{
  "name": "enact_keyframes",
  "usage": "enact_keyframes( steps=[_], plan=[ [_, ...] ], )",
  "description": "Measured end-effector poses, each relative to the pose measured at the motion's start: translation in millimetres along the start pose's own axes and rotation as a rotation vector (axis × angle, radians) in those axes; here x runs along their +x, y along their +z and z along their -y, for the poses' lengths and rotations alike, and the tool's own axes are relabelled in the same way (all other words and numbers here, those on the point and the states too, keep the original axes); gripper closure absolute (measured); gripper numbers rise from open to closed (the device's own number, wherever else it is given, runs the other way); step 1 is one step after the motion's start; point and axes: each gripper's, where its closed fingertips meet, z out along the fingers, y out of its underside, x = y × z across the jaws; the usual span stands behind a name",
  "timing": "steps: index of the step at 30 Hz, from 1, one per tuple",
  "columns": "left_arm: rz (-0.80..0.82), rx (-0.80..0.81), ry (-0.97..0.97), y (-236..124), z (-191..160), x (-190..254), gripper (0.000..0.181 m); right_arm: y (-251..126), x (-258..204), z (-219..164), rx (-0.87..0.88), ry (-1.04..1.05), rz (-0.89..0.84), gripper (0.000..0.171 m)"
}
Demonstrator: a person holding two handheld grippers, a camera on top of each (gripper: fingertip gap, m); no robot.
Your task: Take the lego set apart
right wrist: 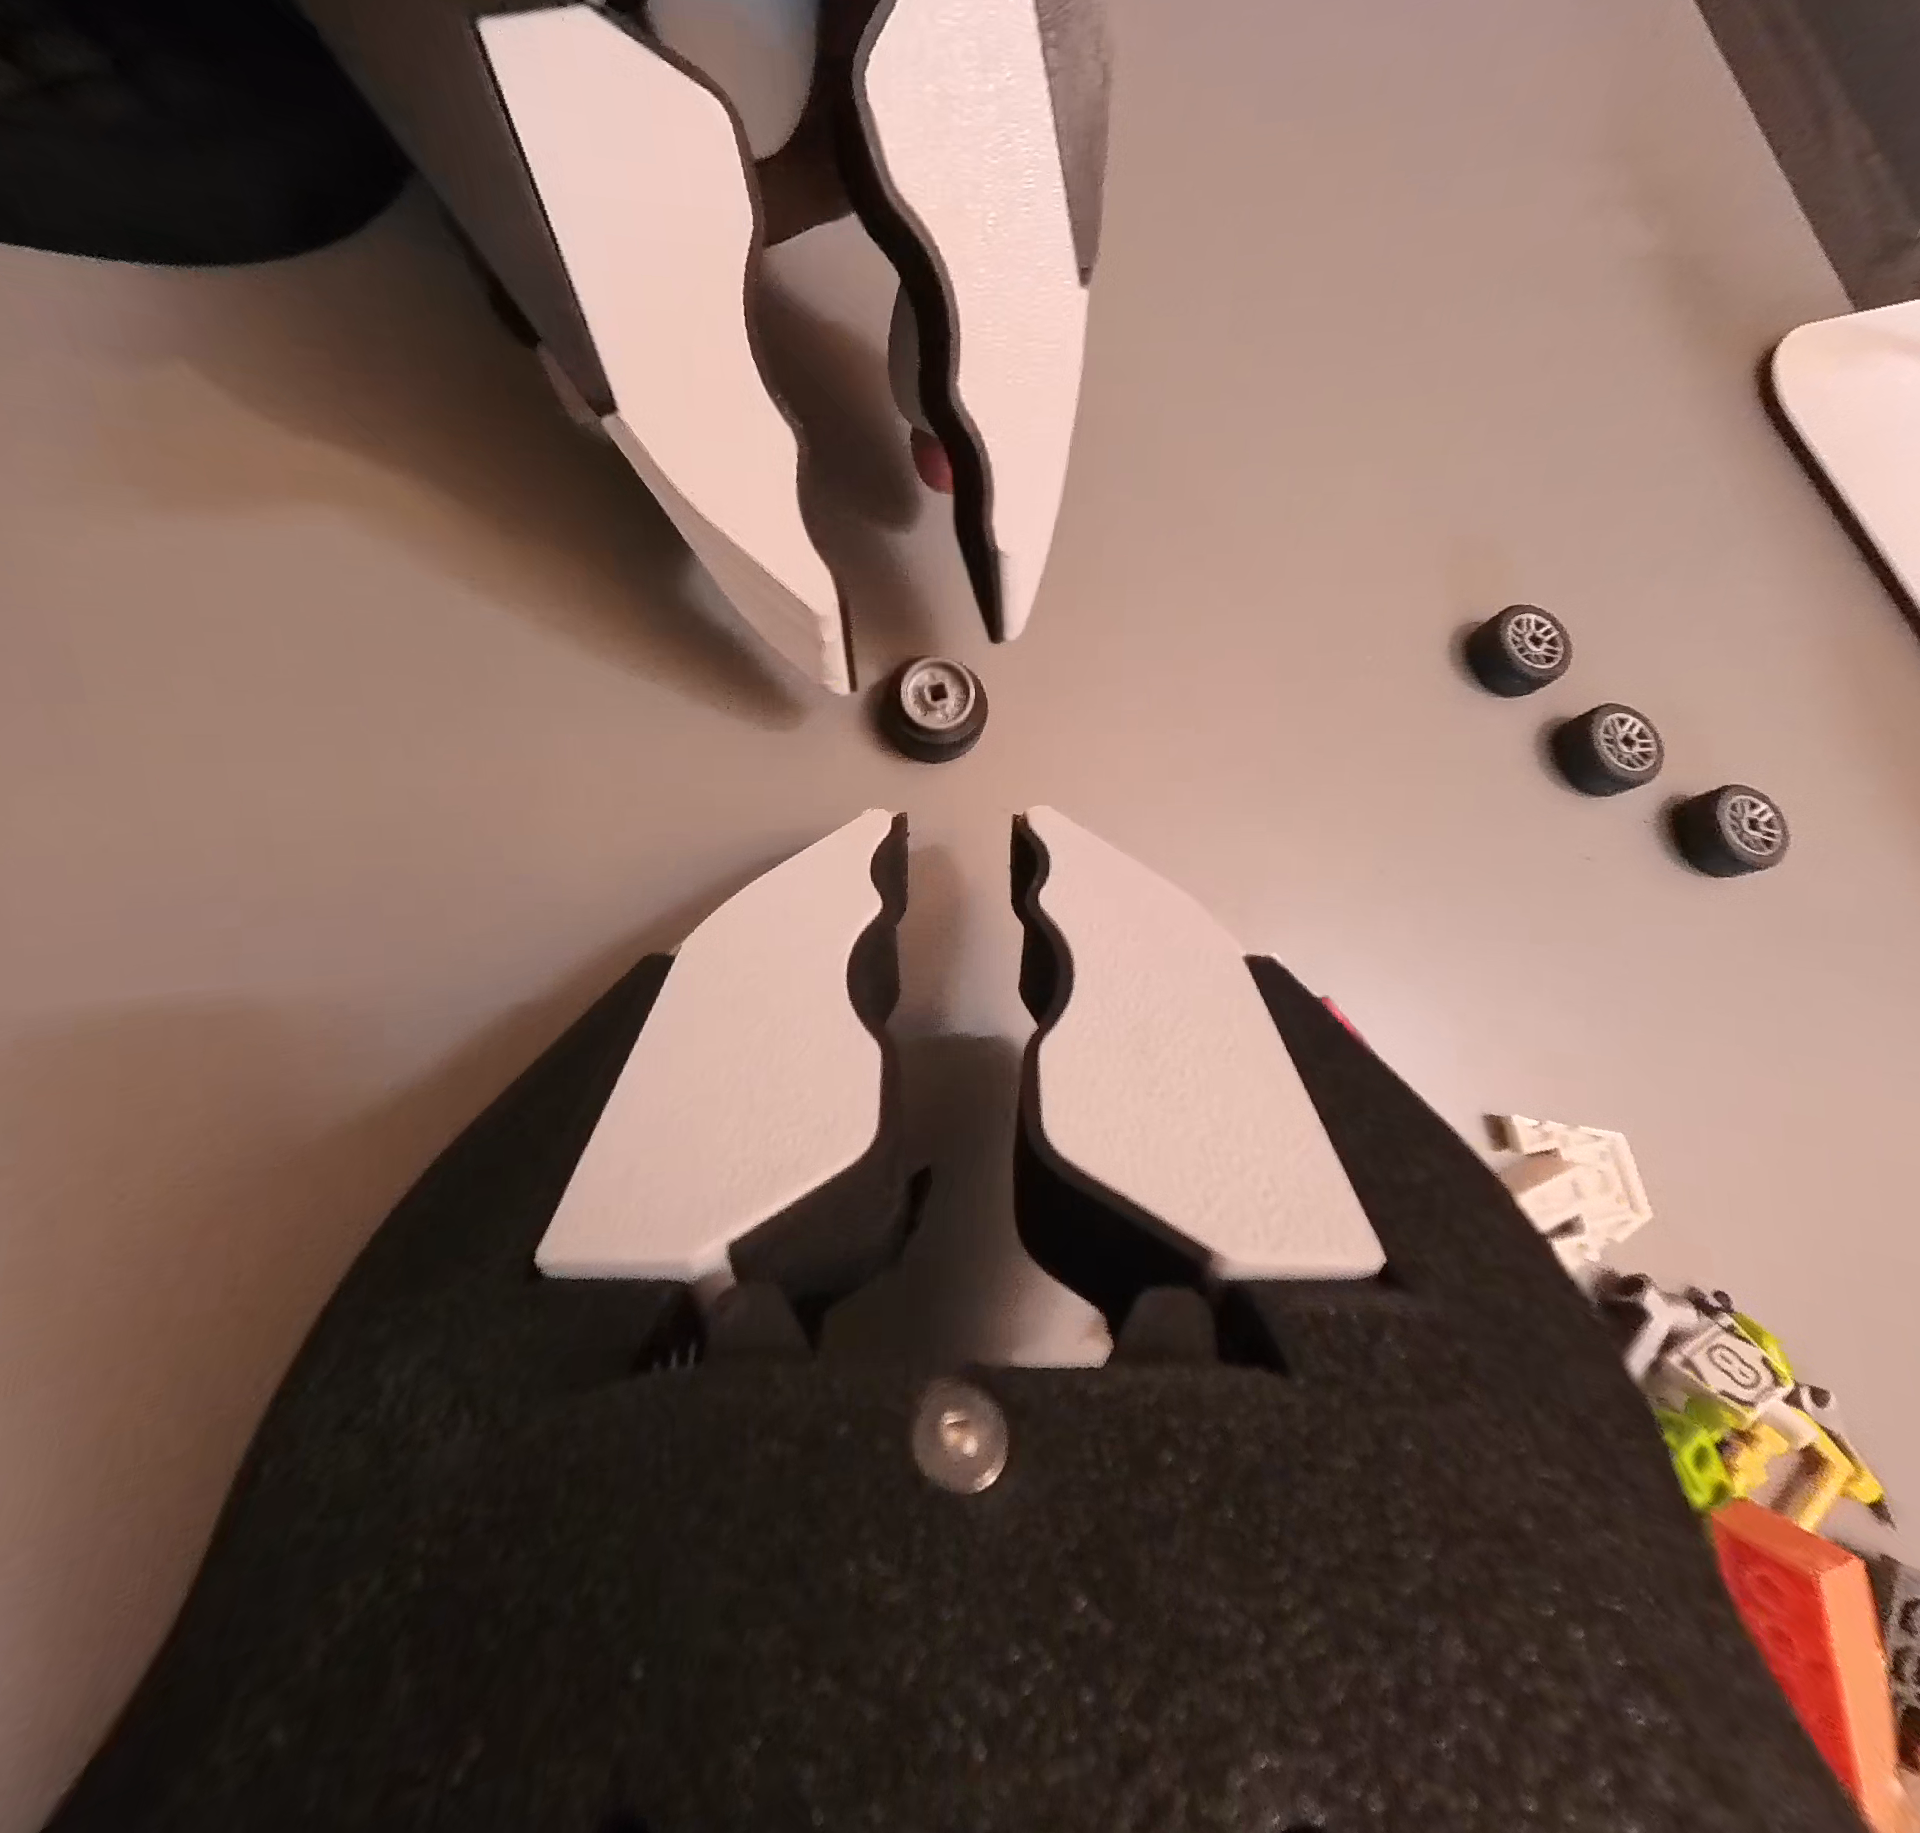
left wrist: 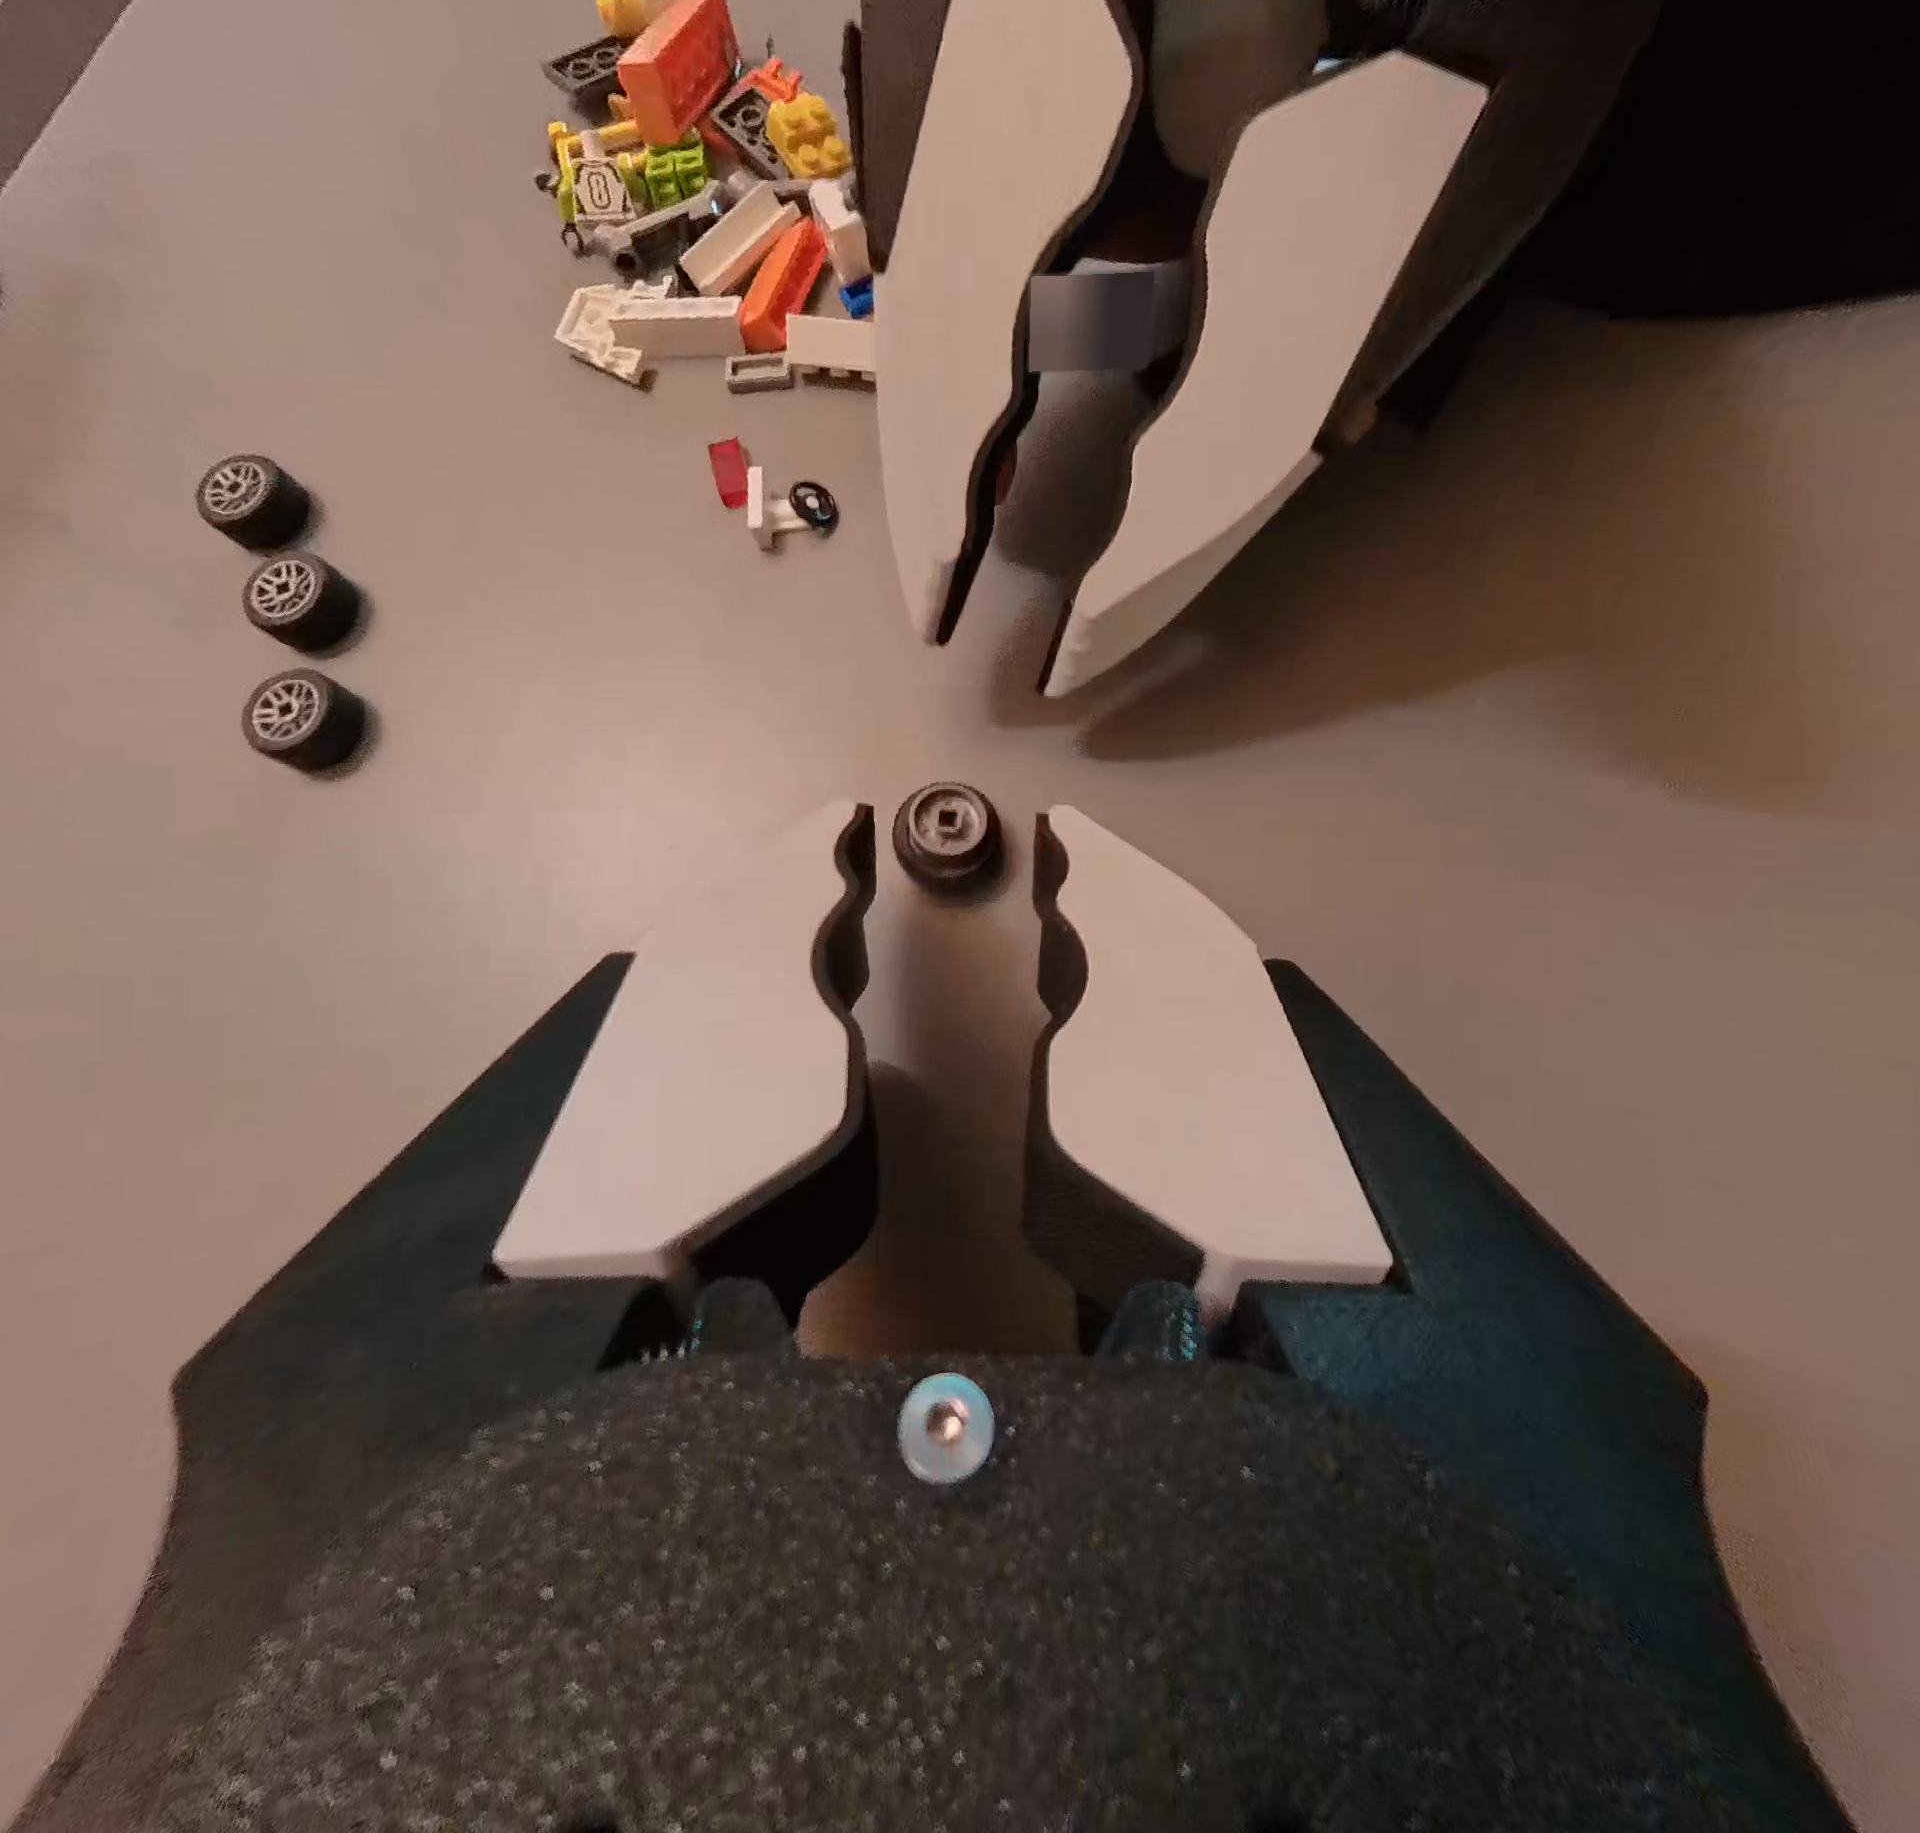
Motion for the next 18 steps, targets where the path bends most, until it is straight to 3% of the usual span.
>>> enact_keyframes(
  steps=[6, 10, 12, 15, 18],
  plan=[
    [0.026, -0.050, 0.062, 9, -4, -1, 0.160, 2, -1, 3, 0.022, 0.007, 0.008, 0.152],
    [-0.096, 0.279, -0.057, -18, 40, 10, 0.160, -6, -5, 24, 0.160, 0.107, 0.083, 0.147],
    [-0.214, 0.438, -0.239, -36, 58, 10, 0.160, -19, -3, 43, 0.281, 0.148, 0.105, 0.143],
    [-0.364, 0.601, -0.494, -53, 75, 3, 0.160, -43, 10, 72, 0.447, 0.075, -0.037, 0.137],
    [-0.433, 0.669, -0.620, -55, 85, 2, 0.160, -48, 7, 85, 0.462, -0.086, -0.171, 0.137]
  ],
)
